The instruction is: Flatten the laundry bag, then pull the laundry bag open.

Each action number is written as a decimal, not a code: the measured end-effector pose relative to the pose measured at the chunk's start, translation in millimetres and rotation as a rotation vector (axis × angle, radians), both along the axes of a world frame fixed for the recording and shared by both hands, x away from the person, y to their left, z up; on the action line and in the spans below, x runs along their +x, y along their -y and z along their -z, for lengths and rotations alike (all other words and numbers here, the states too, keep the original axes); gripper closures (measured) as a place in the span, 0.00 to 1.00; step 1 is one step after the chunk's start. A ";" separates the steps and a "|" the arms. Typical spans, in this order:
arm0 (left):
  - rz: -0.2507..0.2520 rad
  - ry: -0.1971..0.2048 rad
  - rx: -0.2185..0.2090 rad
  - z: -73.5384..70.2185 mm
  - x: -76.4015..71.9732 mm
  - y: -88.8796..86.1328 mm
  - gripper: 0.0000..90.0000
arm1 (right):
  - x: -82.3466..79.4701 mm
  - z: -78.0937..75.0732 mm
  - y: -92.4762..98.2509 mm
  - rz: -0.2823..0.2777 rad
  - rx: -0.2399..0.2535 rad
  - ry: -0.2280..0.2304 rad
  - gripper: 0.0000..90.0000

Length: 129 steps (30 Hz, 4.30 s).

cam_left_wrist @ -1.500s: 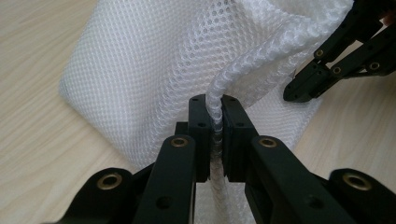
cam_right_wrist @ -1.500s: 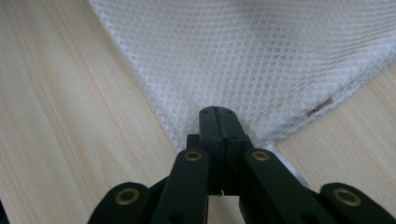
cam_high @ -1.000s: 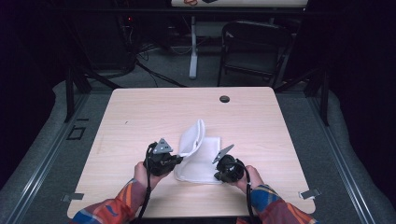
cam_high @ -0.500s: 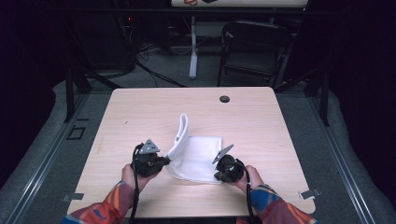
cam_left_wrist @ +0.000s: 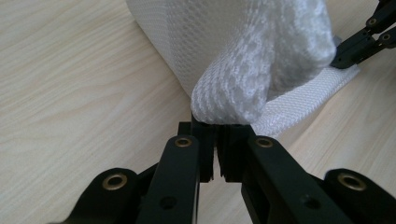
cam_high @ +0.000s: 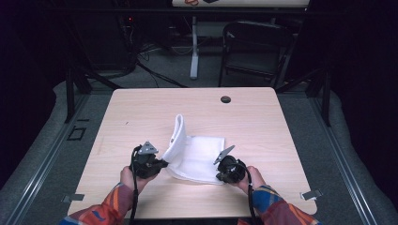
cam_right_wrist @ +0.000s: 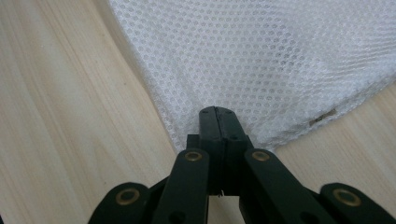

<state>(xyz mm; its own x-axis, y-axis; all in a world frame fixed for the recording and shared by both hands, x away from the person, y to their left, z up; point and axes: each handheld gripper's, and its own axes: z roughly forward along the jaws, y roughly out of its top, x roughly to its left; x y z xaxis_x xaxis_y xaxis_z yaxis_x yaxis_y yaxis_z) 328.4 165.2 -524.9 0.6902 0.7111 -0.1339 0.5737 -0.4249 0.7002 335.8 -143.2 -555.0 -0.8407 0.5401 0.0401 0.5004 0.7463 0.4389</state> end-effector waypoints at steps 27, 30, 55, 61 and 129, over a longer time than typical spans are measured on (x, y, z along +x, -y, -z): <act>0.000 -0.105 0.009 13.9 0.4 2.9 0.97 | 4.5 -1.1 16.6 0.015 -0.029 0.014 1.00; 0.018 -0.137 0.017 15.7 1.6 3.0 0.97 | 6.9 -1.7 20.1 0.005 -0.036 0.010 1.00; -0.008 -0.224 0.049 -0.4 -11.1 -40.8 0.31 | 19.2 -3.6 45.2 0.048 -0.053 -0.003 1.00; -0.057 -0.142 0.031 -9.8 -10.4 -47.1 0.19 | 19.6 -16.4 49.6 0.079 -0.030 -0.014 0.76; 0.460 -0.047 0.262 33.3 22.0 104.2 0.77 | 6.6 -30.9 70.8 0.218 0.044 -0.042 0.28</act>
